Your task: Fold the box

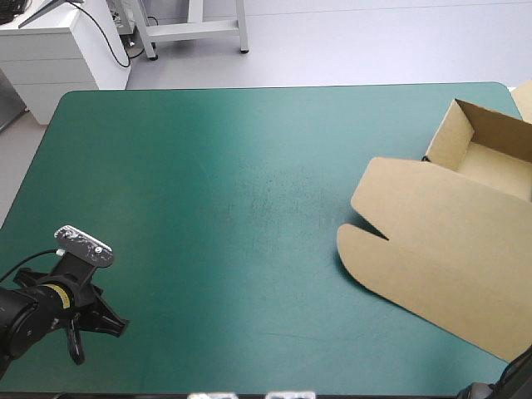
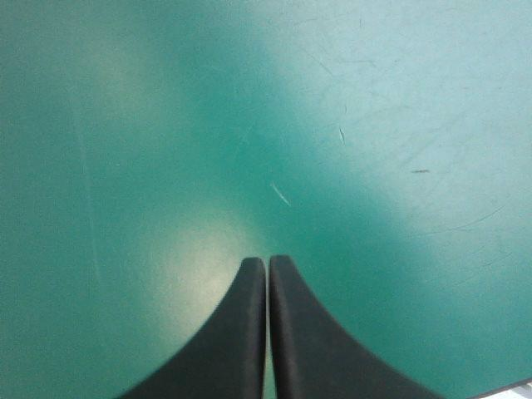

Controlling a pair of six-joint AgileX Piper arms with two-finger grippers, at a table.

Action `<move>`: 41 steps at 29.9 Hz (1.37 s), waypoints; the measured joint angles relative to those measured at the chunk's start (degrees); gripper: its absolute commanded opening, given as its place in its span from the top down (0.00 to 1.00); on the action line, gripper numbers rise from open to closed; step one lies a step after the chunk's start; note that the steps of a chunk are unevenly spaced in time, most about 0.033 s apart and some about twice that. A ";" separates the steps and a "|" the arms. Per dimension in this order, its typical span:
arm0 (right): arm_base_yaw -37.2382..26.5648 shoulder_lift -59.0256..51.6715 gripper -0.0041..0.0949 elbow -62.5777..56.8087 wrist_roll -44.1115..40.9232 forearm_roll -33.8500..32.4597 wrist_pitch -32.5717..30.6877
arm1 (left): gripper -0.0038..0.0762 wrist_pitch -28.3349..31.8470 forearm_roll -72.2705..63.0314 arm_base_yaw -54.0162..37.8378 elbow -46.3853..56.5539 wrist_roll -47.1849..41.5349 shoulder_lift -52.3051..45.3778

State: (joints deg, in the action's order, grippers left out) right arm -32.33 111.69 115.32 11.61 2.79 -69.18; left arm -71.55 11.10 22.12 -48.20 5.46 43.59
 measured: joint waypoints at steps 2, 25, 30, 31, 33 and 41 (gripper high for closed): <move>0.00 0.00 0.18 0.00 -0.05 0.19 0.12 | 0.96 0.00 0.00 0.00 0.00 0.00 0.00; 0.78 -0.06 0.96 0.00 2.67 14.66 -2.05 | 0.96 0.00 -0.18 0.00 0.00 0.00 0.00; 5.43 -1.02 0.96 0.00 4.12 14.71 -2.05 | 0.96 0.00 -0.24 0.00 0.00 0.00 0.00; 6.94 -1.23 0.96 0.00 4.30 14.24 -2.05 | 0.96 0.00 -0.24 0.00 0.00 0.00 0.00; 9.95 -1.61 0.96 0.00 4.37 12.79 -2.05 | 0.96 0.00 -0.29 0.00 0.00 0.00 0.00; 24.31 -3.40 0.96 0.00 4.41 6.09 -2.09 | 0.96 0.23 -1.99 0.00 0.00 -0.41 0.00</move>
State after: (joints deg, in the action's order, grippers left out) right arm -8.02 108.29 115.32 16.02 8.88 -71.27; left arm -71.32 9.11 22.12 -48.20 5.05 43.59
